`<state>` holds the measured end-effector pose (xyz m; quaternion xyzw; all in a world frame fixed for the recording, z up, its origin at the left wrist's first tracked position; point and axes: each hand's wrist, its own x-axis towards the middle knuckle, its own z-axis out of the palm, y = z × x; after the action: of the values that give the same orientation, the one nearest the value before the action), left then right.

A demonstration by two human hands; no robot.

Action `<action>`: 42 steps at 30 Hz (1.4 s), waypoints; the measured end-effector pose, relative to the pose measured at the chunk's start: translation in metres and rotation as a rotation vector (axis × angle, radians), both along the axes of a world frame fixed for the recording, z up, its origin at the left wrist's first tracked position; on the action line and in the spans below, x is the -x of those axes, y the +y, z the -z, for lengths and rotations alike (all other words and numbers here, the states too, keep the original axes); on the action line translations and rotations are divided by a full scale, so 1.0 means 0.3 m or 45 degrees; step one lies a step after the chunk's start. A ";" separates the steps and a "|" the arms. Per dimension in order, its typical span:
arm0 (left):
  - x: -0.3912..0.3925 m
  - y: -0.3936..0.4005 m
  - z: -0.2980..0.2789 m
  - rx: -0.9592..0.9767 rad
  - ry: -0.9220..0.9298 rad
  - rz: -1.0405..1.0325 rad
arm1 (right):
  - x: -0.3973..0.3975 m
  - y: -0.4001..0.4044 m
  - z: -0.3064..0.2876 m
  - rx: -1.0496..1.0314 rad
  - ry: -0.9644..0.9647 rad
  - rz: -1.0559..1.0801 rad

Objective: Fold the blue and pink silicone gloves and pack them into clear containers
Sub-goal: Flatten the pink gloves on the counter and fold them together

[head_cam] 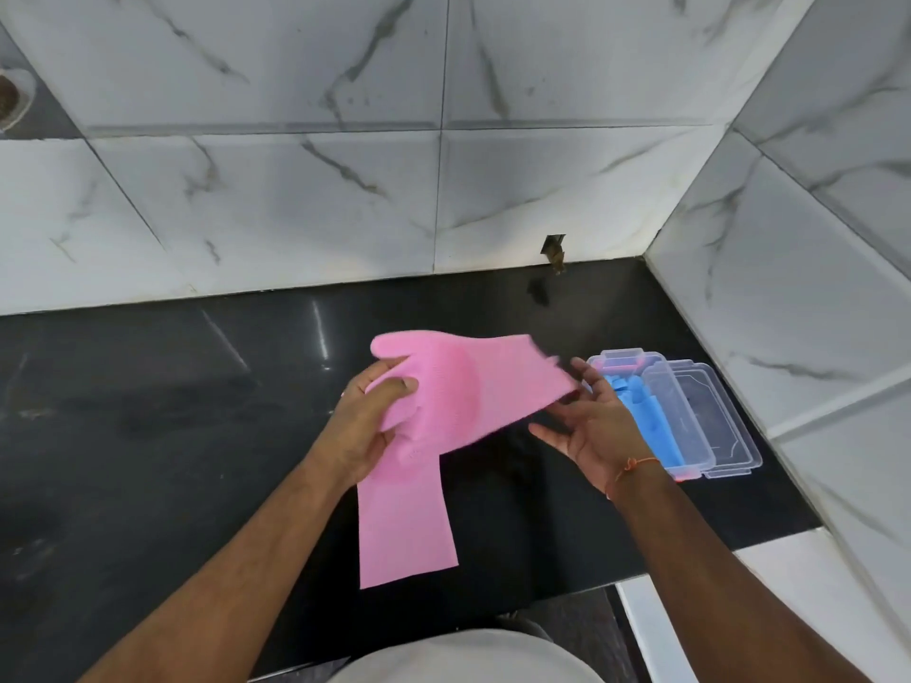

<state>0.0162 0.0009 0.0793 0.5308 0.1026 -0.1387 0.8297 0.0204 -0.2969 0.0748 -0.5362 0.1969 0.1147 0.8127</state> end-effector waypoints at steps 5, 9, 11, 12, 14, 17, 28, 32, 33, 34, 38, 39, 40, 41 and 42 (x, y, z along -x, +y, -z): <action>-0.119 -0.039 -0.111 -0.283 -0.065 0.382 | 0.000 -0.005 -0.046 0.777 -0.312 -0.426; -0.195 -0.083 -0.201 -0.229 -0.048 0.822 | -0.032 0.036 -0.086 0.872 -0.518 -0.821; -0.238 -0.107 -0.224 -0.216 -0.088 0.807 | -0.041 0.038 -0.073 0.614 -0.447 -0.916; -0.264 -0.116 -0.227 -0.266 -0.110 0.737 | -0.039 0.035 -0.061 0.484 -0.368 -0.948; -0.318 -0.125 -0.211 -0.340 -0.071 0.607 | -0.029 0.027 -0.021 0.381 -0.237 -0.951; -0.369 -0.141 -0.153 -0.282 0.098 0.585 | 0.002 0.016 0.047 0.326 -0.141 -0.836; -0.336 -0.235 0.154 -0.825 0.110 0.078 | -0.003 -0.023 0.245 0.907 0.344 -0.504; -0.166 -0.158 0.290 -1.394 -0.293 0.159 | 0.005 -0.053 0.264 1.099 0.311 -0.614; -0.115 -0.133 0.320 -1.553 -0.402 0.141 | 0.007 -0.063 0.260 1.157 0.301 -0.666; -0.066 -0.110 0.348 -1.687 -0.500 0.132 | 0.007 -0.072 0.251 1.227 0.297 -0.749; 0.114 -0.048 0.439 -2.015 -0.569 0.228 | -0.026 -0.097 0.198 1.599 0.336 -1.177; 0.144 -0.036 0.456 -2.072 -0.534 0.243 | -0.048 -0.090 0.184 1.784 0.289 -1.183; 0.165 -0.025 0.470 -2.116 -0.495 0.252 | -0.076 -0.076 0.176 1.966 0.193 -1.128; 0.177 -0.017 0.483 -2.147 -0.466 0.255 | -0.108 -0.056 0.174 2.086 0.064 -1.032; 0.181 -0.012 0.492 -2.171 -0.448 0.265 | -0.138 -0.031 0.178 2.120 -0.083 -0.935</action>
<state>-0.0380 -0.0027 -0.0684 0.9905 -0.0072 -0.0058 0.1373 0.0618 -0.3061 0.0214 -0.9819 0.0097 0.1716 0.0802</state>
